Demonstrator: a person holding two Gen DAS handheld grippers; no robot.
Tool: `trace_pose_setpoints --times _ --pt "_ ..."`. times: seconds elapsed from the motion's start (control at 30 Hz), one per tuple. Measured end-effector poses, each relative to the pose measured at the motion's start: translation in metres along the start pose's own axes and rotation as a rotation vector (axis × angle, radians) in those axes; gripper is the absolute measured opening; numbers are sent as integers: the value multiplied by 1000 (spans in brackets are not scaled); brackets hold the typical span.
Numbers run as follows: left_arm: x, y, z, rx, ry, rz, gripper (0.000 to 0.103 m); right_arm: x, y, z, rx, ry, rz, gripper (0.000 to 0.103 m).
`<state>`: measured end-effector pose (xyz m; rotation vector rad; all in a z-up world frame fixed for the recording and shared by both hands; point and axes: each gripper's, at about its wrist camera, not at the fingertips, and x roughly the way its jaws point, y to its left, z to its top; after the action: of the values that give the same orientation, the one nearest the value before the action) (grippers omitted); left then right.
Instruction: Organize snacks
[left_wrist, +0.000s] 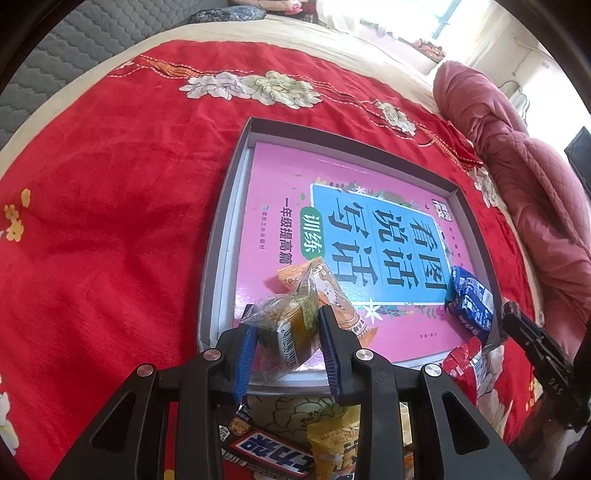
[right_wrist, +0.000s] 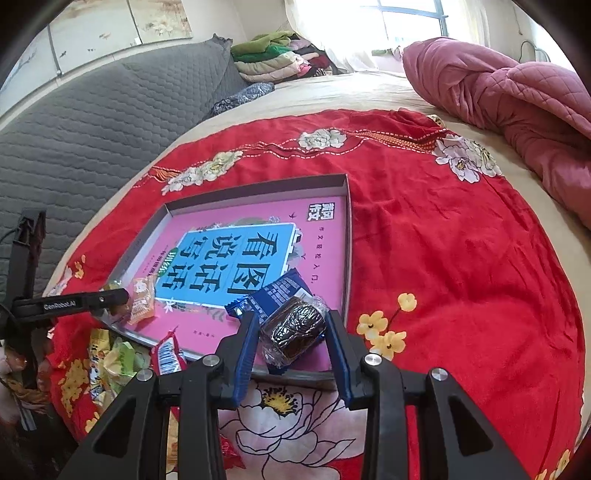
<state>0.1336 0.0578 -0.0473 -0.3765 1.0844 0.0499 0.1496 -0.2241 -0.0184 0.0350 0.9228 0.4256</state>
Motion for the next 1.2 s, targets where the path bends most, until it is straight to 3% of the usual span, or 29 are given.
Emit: trace_pose_setpoints --times 0.93,1.2 --pt "-2 6 -1 -35 16 -10 38 8 4 -4 -24 24 -30 37" --pt "-8 6 -2 -36 7 -17 46 7 4 -3 -21 26 -32 37"
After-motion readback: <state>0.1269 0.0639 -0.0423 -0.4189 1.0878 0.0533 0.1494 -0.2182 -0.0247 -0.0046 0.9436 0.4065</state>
